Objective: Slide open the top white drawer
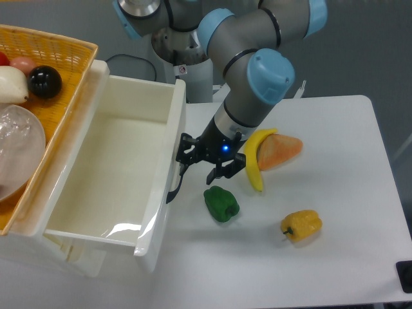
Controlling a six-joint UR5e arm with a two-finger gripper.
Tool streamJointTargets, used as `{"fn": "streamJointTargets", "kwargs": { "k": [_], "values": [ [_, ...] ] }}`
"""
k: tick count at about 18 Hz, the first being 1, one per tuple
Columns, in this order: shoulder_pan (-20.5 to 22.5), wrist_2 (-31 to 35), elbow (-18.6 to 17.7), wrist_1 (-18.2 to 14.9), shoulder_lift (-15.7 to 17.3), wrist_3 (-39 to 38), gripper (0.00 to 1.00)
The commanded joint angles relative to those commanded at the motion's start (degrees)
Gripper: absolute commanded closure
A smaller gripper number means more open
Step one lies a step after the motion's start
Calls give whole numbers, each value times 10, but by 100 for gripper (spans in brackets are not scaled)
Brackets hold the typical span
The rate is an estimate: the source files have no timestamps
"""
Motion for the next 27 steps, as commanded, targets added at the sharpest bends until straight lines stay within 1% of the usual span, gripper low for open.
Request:
{"fn": "streamJointTargets", "kwargs": {
  "k": [1, 2, 3, 8, 10, 12, 14, 16, 18, 19, 21, 22, 23, 25, 27],
  "values": [
    [4, -1, 0, 2, 0, 0, 10],
    [6, -1, 2, 3, 1, 0, 3],
    [7, -1, 7, 4, 1, 1, 1],
    [23, 5, 19, 7, -1, 10, 0],
    [28, 16, 18, 11, -3, 48, 0],
    [32, 35, 18, 23, -2, 87, 0],
    [44, 58, 19, 52, -2, 119, 0],
    [51, 89, 19, 72, -3, 160, 0],
    [55, 141, 22, 76, -7, 229, 0],
    [58, 173, 21, 76, -18, 280, 0],
    [69, 230, 25, 77, -53, 378, 0],
    [70, 249, 32, 80, -63, 408, 0],
    [72, 258, 40, 88, -68, 424, 0],
    [80, 259, 55, 90, -78, 430, 0],
    [82, 260, 62, 90, -86, 432, 0]
  ]
}}
